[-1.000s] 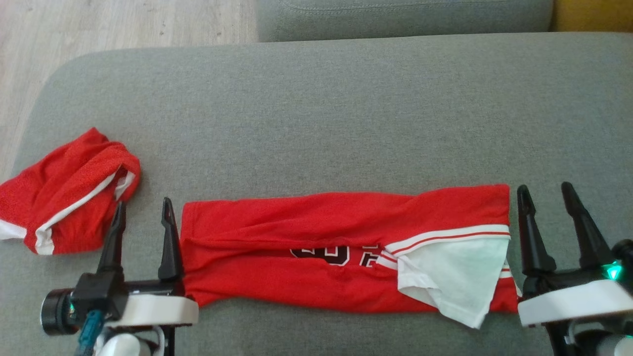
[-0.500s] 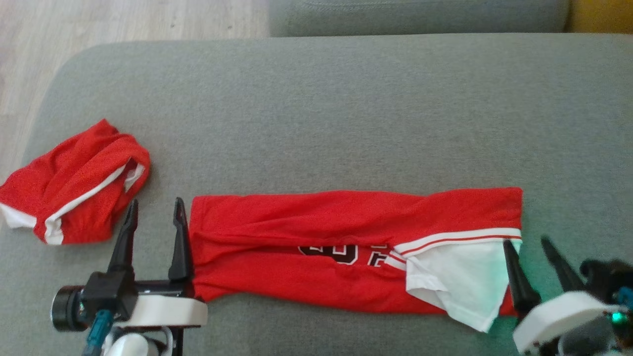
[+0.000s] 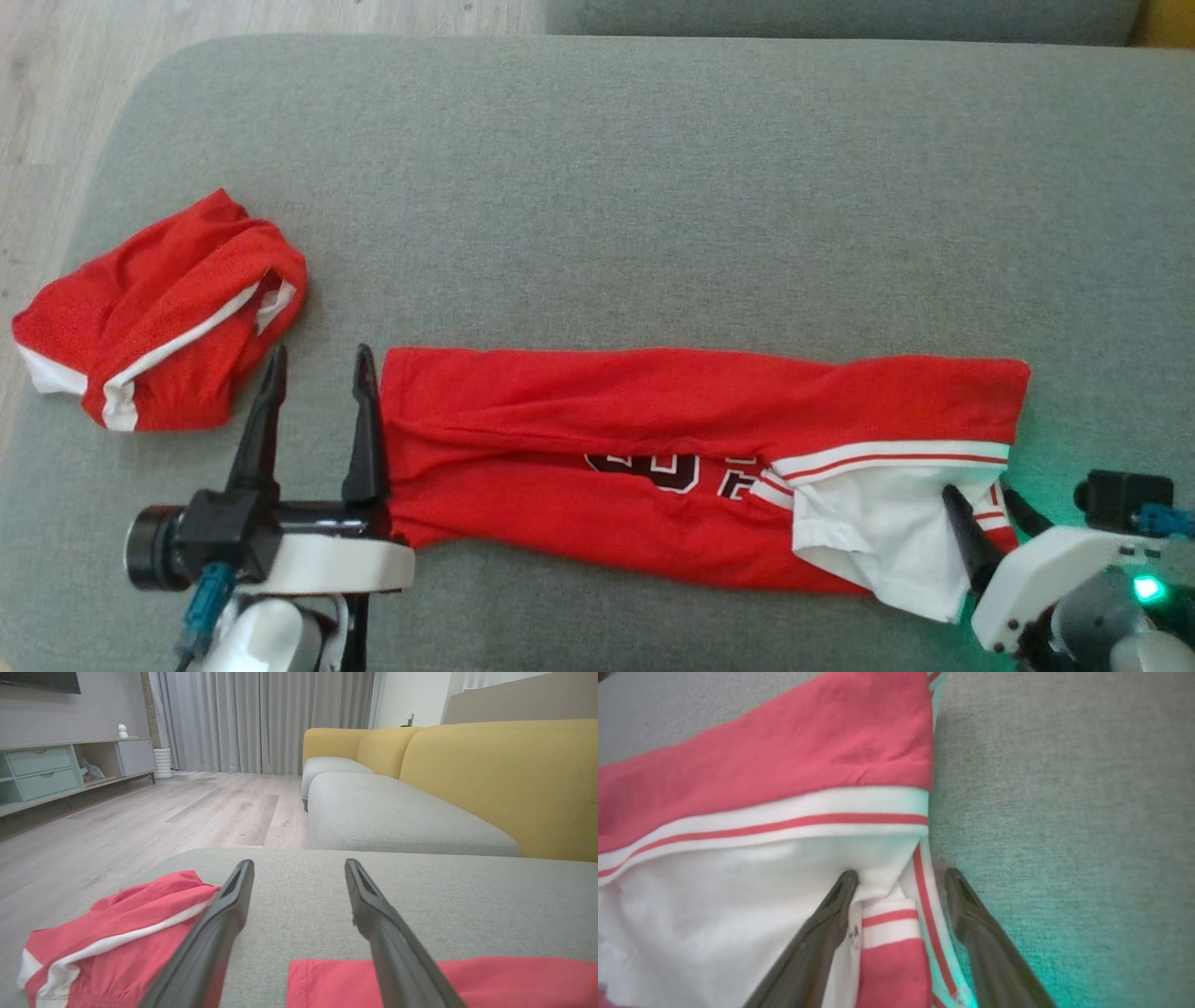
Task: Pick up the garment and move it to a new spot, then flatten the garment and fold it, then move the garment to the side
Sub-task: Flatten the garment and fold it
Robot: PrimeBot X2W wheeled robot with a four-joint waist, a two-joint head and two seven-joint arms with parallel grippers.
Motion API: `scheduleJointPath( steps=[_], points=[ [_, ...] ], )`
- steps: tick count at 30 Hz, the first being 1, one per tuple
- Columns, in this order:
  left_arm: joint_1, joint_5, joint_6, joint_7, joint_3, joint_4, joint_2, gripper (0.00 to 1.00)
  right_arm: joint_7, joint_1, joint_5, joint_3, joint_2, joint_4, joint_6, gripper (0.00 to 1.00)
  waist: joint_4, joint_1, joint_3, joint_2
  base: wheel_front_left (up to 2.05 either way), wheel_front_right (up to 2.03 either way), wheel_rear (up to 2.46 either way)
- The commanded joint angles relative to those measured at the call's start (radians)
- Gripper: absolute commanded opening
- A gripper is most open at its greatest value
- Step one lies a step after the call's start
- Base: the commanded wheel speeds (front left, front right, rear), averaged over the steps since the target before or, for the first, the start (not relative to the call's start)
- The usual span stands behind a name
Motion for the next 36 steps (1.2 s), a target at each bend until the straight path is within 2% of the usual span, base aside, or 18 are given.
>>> scheduleJointPath(
  steps=[1, 4, 8, 12, 17, 20, 23, 28, 31, 36],
  points=[
    [-0.047, 0.005, -0.001, -0.012, 0.043, -0.025, 0.01, 1.0, 0.038, 0.0, 0.01, 0.052, -0.002, 0.017, 0.004, 0.02, -0.001, 0.0, -0.001, -0.0001, 0.0, 0.0, 0.0],
    [-0.046, 0.007, -0.004, -0.018, 0.048, -0.022, 0.006, 1.0, 0.068, 0.001, 0.03, 0.068, 0.0, -0.004, 0.004, 0.0, -0.002, 0.0, -0.005, -0.0001, 0.0, 0.0, 0.0],
    [-0.037, 0.014, -0.01, -0.026, 0.063, -0.021, 0.002, 1.0, 0.027, 0.007, 0.024, 0.039, -0.009, -0.102, 0.004, 0.0, -0.01, 0.0, -0.02, -0.0001, 0.0, 0.0, 0.0],
    [-0.019, 0.017, -0.011, -0.028, 0.076, -0.019, -0.002, 1.0, 0.006, 0.023, 0.001, -0.051, -0.015, -0.18, 0.004, 0.0, -0.019, 0.0, -0.034, -0.0001, 0.0, 0.0, 0.0],
    [-0.005, 0.019, -0.015, -0.029, 0.082, -0.022, -0.008, 1.0, 0.03, 0.048, -0.036, -0.2, -0.022, -0.251, 0.004, 0.0, -0.022, 0.0, -0.044, -0.0001, 0.0, 0.0, 0.0],
    [0.003, 0.016, -0.017, -0.029, 0.087, -0.021, -0.012, 1.0, 0.059, 0.043, -0.071, -0.216, -0.01, -0.327, 0.004, 0.0, -0.027, 0.0, -0.053, -0.0001, 0.0, 0.0, 0.0],
    [0.007, 0.013, -0.021, -0.03, 0.089, -0.017, -0.015, 1.0, 0.093, 0.021, -0.095, -0.144, -0.014, -0.398, 0.004, 0.0, -0.03, 0.0, -0.062, -0.0001, 0.0, 0.0, 0.0],
    [0.01, 0.012, -0.022, -0.03, 0.091, -0.014, -0.018, 1.0, 0.139, -0.049, -0.078, 0.09, -0.004, -0.456, 0.004, 0.0, -0.032, 0.0, -0.072, -0.0001, 0.0, 0.0, 0.0],
    [0.009, 0.003, -0.027, -0.03, 0.09, -0.012, -0.022, 1.0, 0.139, -0.1, -0.033, 0.254, 0.021, -0.416, 0.004, 0.0, -0.027, 0.0, -0.071, -0.0001, 0.0, 0.0, 0.0],
    [-0.006, -0.003, -0.038, -0.03, 0.084, -0.002, -0.028, 1.0, 0.105, -0.167, 0.06, 0.488, 0.059, -0.266, 0.004, 0.0, -0.004, 0.0, -0.061, -0.0001, 0.0, 0.0, 0.0]
  ],
)
